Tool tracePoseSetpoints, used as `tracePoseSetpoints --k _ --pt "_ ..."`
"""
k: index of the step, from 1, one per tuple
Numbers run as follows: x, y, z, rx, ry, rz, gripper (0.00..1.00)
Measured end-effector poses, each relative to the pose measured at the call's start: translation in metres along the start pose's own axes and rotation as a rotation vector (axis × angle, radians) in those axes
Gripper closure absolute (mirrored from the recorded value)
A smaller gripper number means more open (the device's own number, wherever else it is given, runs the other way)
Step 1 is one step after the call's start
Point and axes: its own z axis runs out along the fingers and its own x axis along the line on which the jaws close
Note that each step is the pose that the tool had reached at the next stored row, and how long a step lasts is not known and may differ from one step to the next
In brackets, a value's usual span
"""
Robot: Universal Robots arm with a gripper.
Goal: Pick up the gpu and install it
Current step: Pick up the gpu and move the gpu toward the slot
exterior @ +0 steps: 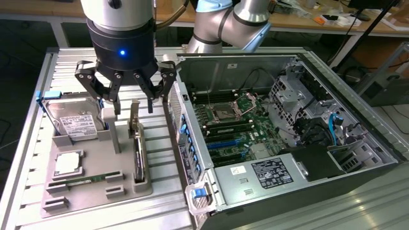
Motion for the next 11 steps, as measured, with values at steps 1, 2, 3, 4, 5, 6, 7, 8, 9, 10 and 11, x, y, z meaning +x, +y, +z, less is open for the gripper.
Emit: tracePoseSetpoints --k 1,2,3,4,5,6,7,8,9,10,11 --pt "0.0000 0.0000 0.0003 0.0000 0.0000 0.000 0.40" --pt "0.0000 0.0000 0.0005 0.0000 -0.0001 0.000 0.40" --pt "0.0000 0.0000 0.0007 0.0000 0.0000 0.000 0.40" --pt "0.0000 -0.0001 0.0009 0.0000 0.0000 0.000 0.40" --pt "0.0000 -0.0001 0.0012 0.0000 0.0000 0.000 0.40" --pt "0.0000 -0.0001 0.0014 0.0000 0.0000 0.000 0.40" --pt "0.0000 -0.0001 0.0017 0.0000 0.0000 0.000 0.40" --pt "0.0000 -0.0001 0.0018 0.0001 0.0000 0.000 0.40" --pt "0.0000 -0.0001 0.0020 0.0000 0.0000 0.000 0.40" --pt "0.0000 -0.0001 0.0022 0.0000 0.0000 0.000 0.40" --pt "0.0000 -0.0001 0.0025 0.0000 -0.0001 0.000 0.40"
